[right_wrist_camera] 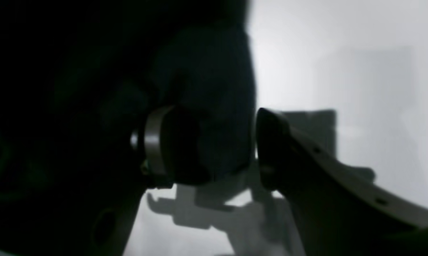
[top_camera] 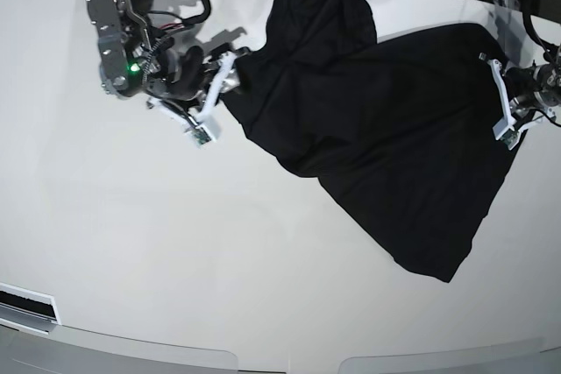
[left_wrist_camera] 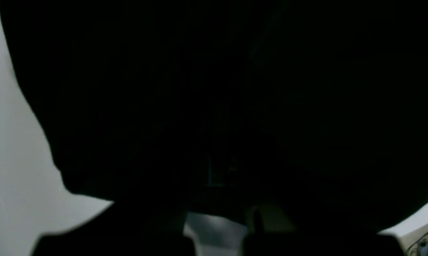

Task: Layout the t-shirt on the table in an organized manner, then fold the t-shirt properly
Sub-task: 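Lift the shirt with both grippers and stretch it between them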

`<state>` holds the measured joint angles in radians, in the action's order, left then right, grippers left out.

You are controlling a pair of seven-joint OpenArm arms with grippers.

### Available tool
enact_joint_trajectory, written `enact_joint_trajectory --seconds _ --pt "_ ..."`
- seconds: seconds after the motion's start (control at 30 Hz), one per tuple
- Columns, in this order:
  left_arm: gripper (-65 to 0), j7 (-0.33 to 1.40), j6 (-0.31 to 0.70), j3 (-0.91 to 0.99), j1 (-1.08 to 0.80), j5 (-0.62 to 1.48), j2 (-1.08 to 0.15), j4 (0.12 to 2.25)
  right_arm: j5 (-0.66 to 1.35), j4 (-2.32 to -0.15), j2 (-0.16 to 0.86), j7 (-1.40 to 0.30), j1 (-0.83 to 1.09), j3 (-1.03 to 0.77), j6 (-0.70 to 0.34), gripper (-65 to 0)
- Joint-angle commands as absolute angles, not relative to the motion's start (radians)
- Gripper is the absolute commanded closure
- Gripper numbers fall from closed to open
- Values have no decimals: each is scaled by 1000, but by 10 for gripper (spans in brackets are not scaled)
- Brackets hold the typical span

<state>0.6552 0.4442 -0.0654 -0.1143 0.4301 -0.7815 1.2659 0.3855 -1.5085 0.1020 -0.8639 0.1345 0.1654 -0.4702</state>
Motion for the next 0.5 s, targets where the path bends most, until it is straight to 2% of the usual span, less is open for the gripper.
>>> enact_joint_trajectory --seconds 0.0,0.03,0.07,0.13,0.17,0.23,0.4,0.47 --pt "0 678 441 -64 -115 441 -801 1266 392 -1504 94 -855 114 163 -472 -354" --pt "0 678 442 -64 -115 453 -801 1266 392 -1491 89 -852 103 163 -483 -322" --pt "0 678 445 -64 -115 459 -801 1266 390 -1484 88 -852 91 163 -506 -257" --pt "0 680 452 -64 -116 458 -801 1266 373 -1484 89 -858 59 163 -566 -43" --pt "0 682 452 -64 -115 458 -801 1266 358 -1486 90 -867 36 162 -577 0" --pt "0 683 453 -64 -115 458 -802 1266 315 -1499 100 -878 -10 161 -553 0" --pt "0 713 459 -64 -116 471 -804 1278 115 -1612 202 -886 -123 155 -345 0" --pt "0 712 484 -64 -116 485 -804 1294 72 -1655 242 -869 -167 149 -296 0"
